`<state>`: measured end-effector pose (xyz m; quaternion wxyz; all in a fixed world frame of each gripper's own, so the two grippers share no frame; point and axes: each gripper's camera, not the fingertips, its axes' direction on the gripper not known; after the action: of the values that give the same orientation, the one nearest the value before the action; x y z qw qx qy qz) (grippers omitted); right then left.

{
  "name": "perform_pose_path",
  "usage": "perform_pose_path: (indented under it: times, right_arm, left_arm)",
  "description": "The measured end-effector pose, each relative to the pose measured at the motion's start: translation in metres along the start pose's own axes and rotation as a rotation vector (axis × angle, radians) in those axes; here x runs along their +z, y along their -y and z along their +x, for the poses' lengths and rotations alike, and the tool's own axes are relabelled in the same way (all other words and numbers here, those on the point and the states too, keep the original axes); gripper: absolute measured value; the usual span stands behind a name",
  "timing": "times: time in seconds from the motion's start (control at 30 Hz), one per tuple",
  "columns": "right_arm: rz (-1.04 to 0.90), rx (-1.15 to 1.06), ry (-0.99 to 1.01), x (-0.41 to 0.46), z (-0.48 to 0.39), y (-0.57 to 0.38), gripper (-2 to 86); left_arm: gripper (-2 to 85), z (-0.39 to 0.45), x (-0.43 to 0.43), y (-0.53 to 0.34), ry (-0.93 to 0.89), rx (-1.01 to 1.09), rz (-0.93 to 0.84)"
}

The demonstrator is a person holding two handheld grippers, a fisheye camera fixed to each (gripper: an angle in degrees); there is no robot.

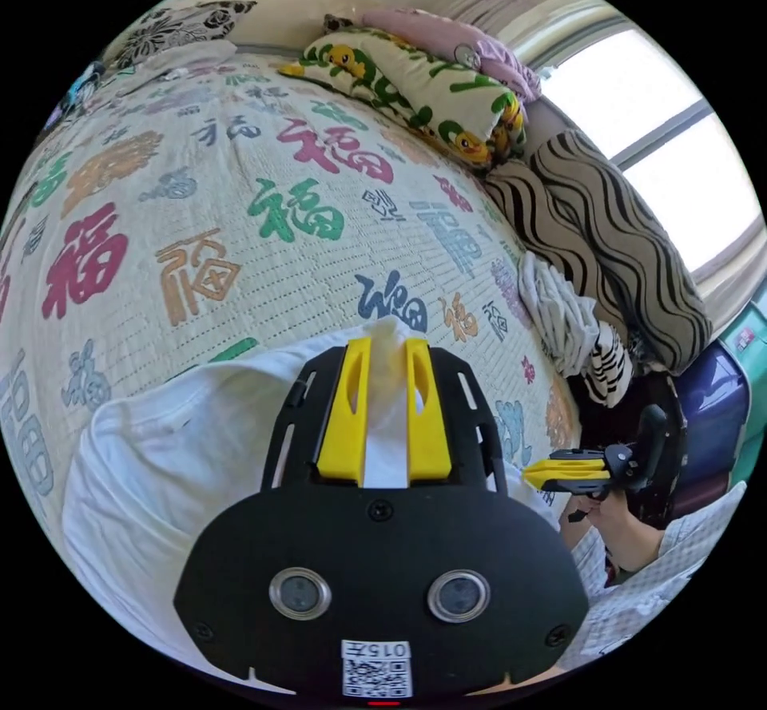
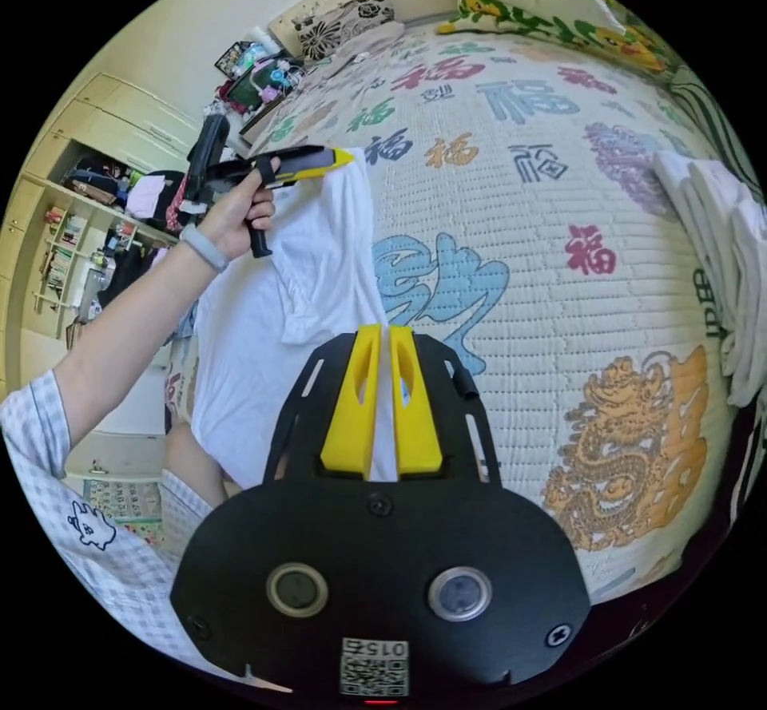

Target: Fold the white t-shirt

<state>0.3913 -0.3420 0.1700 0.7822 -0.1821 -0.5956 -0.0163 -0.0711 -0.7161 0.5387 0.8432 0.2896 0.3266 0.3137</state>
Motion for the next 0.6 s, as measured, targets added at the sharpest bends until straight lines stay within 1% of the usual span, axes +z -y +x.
perform_pose_path:
  times: [0.1,0.13,0.2,0.27,0.33,0.37,0.4,0.43,0.47,0.53,0.57,0.6]
  right_arm:
    - [-0.004,-0.114,0.110,0.015,-0.024,0.008,3.3]
    - [-0.017,-0.153,0.102,0.026,-0.034,0.011,3.5]
    - [-0.050,-0.177,0.067,0.045,-0.045,0.017,3.0]
    - [-0.102,-0.191,0.035,0.066,-0.051,0.021,2.0]
    - [-0.206,-0.176,-0.016,0.093,-0.051,0.020,0.7]
    - [-0.228,-0.178,-0.015,0.098,-0.050,0.019,0.5]
    - [-0.252,-0.205,0.012,0.106,-0.050,0.015,0.1]
    - [-0.250,-0.211,0.033,0.110,-0.048,0.012,-0.1]
    - [-0.249,-0.209,0.037,0.112,-0.047,0.011,-0.1]
    - [-0.206,-0.176,0.032,0.113,-0.039,0.011,-0.2]
    - [-0.184,-0.163,0.022,0.112,-0.036,0.011,-0.1]
    - [-0.138,-0.138,0.005,0.111,-0.031,0.012,-0.1]
  left_arm:
    - [7.8,0.007,-0.047,-0.032,0.069,0.018,0.085]
    - [8.0,0.010,-0.063,-0.044,0.085,0.017,0.132]
    - [7.5,0.013,-0.078,-0.053,0.073,0.006,0.145]
    - [7.3,0.016,-0.087,-0.059,0.029,0.005,0.134]
    - [7.0,0.027,-0.085,-0.070,-0.019,0.045,0.053]
    - [7.0,0.030,-0.081,-0.072,-0.017,0.059,0.015]
    - [6.5,0.036,-0.071,-0.078,0.028,0.077,-0.083]
    - [5.8,0.042,-0.062,-0.083,0.111,0.089,-0.179]
    - [5.2,0.045,-0.061,-0.086,0.145,0.101,-0.200]
    - [3.5,0.063,-0.083,-0.088,0.213,0.139,-0.149]
    - [3.2,0.068,-0.090,-0.086,0.216,0.156,-0.124]
    - [3.1,0.077,-0.105,-0.080,0.196,0.181,-0.052]
